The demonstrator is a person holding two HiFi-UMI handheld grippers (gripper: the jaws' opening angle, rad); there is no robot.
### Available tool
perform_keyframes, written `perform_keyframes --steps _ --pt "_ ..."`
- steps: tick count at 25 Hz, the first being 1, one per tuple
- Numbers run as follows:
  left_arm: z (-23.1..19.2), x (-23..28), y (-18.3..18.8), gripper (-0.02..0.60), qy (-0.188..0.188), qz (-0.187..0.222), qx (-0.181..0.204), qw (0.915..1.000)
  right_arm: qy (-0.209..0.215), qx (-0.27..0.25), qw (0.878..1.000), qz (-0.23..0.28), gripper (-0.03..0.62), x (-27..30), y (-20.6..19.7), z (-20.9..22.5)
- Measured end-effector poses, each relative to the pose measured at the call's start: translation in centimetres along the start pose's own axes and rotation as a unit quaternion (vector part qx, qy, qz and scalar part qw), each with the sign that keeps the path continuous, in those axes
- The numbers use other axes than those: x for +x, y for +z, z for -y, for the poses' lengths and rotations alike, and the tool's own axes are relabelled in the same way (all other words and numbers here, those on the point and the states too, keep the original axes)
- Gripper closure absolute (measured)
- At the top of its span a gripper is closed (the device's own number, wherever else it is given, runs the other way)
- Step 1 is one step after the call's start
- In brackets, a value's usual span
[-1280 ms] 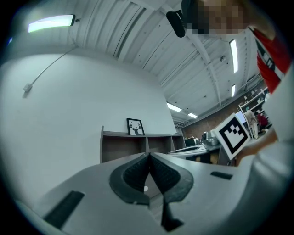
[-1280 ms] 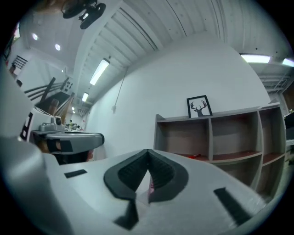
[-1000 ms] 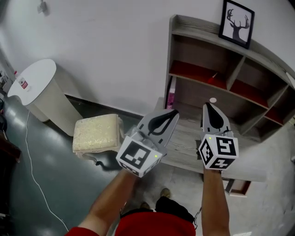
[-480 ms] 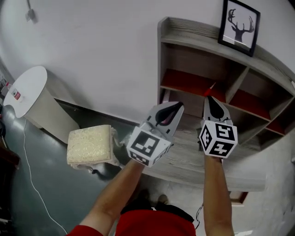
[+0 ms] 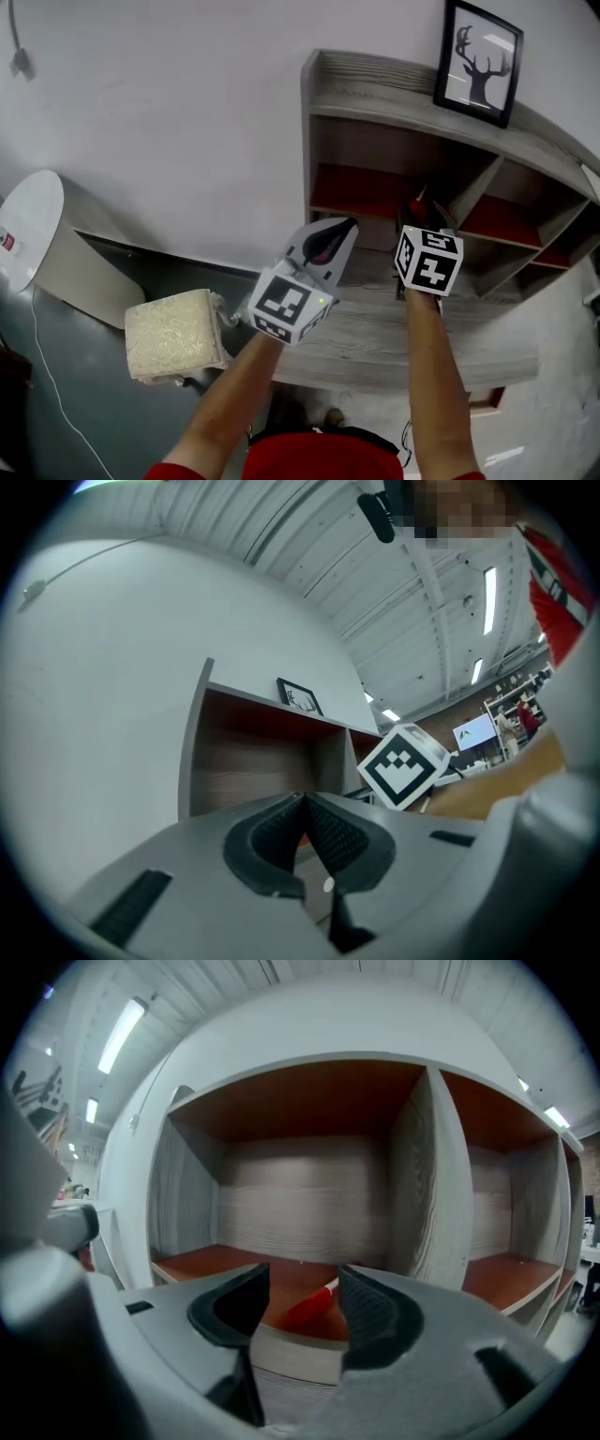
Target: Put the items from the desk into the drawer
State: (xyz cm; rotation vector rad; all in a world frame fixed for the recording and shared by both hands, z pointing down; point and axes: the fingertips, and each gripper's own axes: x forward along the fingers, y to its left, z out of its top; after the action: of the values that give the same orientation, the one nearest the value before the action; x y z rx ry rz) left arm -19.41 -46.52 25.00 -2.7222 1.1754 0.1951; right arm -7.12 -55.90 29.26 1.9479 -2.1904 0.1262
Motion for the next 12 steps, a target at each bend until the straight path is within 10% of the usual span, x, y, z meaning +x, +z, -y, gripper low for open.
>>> perform_keyframes --steps 12 --pt "-0.8 -0.6 -1.7 0.572 -0.023 -0.004 -0.018 0.9996 -0.011 0.031 0.999 -0.033 0.445 1.8 -1.8 -0.3"
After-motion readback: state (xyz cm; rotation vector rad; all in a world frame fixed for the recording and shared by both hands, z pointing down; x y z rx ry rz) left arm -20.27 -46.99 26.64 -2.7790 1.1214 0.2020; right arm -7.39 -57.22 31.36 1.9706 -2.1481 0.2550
